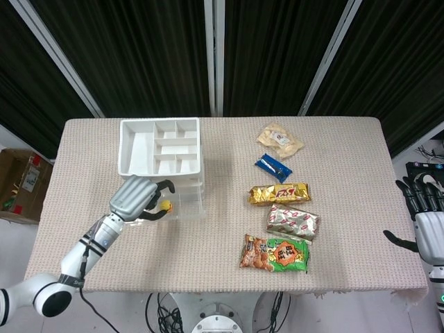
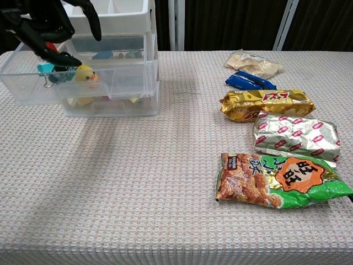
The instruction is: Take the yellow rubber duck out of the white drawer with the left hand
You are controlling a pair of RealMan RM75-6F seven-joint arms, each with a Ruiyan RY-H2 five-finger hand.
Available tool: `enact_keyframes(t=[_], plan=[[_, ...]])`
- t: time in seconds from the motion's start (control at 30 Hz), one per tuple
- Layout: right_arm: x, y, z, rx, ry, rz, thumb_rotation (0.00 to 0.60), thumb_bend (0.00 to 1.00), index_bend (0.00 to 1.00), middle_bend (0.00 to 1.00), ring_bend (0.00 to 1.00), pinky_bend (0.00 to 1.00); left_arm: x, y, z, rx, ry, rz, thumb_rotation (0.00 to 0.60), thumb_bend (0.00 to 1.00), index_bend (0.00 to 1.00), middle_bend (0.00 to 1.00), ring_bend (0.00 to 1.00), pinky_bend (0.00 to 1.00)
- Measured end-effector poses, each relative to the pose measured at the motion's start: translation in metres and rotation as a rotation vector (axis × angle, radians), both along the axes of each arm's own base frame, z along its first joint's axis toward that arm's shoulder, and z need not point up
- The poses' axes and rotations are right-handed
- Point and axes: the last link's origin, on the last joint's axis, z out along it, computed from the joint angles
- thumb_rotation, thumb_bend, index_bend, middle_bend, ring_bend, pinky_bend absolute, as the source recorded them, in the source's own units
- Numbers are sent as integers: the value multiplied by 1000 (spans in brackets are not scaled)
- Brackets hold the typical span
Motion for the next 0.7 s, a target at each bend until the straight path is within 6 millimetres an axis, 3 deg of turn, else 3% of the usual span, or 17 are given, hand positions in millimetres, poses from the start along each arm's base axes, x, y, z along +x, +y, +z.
enact_keyframes(t=[0.7], plan=[[-6,0,-2,2,-14,-17,600,16,0,48,0,15,-5,6,-15,-60,122,34,600,200,428,882,966,1000]])
